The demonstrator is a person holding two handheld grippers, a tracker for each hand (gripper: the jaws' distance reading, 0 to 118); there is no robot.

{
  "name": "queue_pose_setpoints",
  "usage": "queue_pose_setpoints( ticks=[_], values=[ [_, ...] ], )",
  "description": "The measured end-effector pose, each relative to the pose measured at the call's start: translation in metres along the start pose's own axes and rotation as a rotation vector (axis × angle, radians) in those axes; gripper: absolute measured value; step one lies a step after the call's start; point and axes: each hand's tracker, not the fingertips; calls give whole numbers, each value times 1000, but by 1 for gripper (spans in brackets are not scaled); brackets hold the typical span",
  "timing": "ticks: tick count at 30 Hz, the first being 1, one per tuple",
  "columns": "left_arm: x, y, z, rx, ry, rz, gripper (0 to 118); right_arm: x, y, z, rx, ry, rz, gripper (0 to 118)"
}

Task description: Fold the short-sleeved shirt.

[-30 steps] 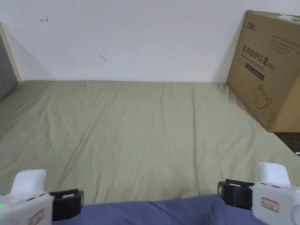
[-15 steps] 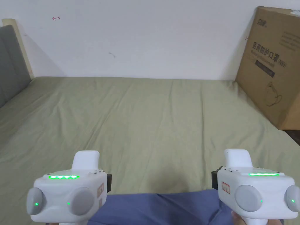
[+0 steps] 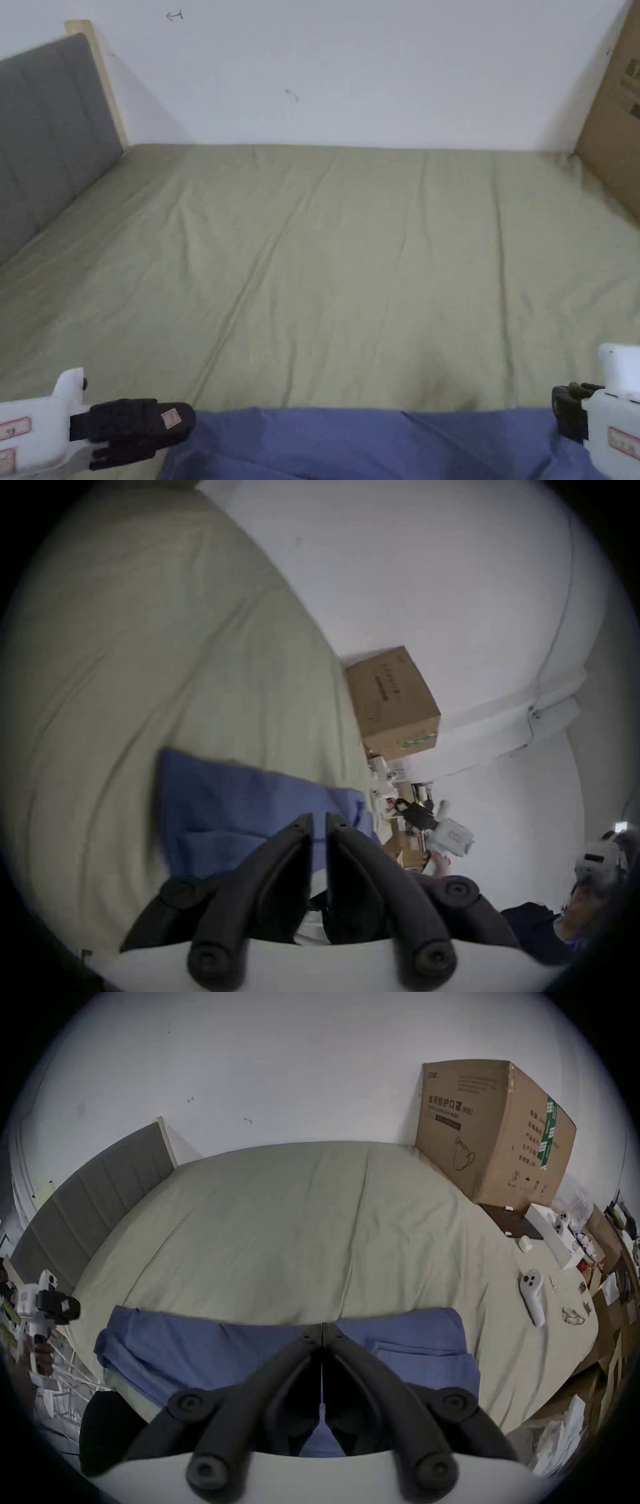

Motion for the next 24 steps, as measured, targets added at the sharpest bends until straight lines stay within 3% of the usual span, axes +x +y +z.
queue_pose_setpoints(
  ticks=[4, 10, 13, 15, 17, 18, 19, 20, 21, 22, 23, 24],
  values=[
    [-29, 3, -13, -27, 35, 49, 116, 0, -1, 0, 2, -7, 23, 0],
    [-56, 3, -48, -48, 20, 120, 118, 2, -1, -5, -27, -2, 25, 0],
    [-63, 3, -63, -111, -161, 181, 118, 1, -1, -9, -43, 0, 8, 0],
    [-66, 4, -78, -178, -192, 217, 118, -2, 1, -11, -48, 9, 12, 0],
    [-61, 7, -80, -180, -167, 179, 109, -7, 2, -12, -49, 15, 31, 0],
    [-59, 8, -83, -182, -138, 165, 88, -10, 3, -12, -48, 20, 40, 0],
    [-65, 13, -85, -183, -59, 155, 28, -13, 4, -13, -48, 29, 49, 0],
    [-70, 17, -89, -195, 66, 134, 6, -15, 4, -13, -49, 35, 52, 0],
    [-69, 14, -100, -227, 220, 91, 6, -18, 5, -14, -51, 45, 56, 0],
    [-72, 13, -98, -206, 101, 128, 6, -20, 5, -15, -54, 53, 59, 0],
    [-64, 16, -93, -183, 80, 131, 6, -22, 6, -15, -56, 57, 63, 0],
    [-55, 13, -91, -172, 160, 42, 6, -25, 6, -15, -57, 58, 69, 0]
  ],
)
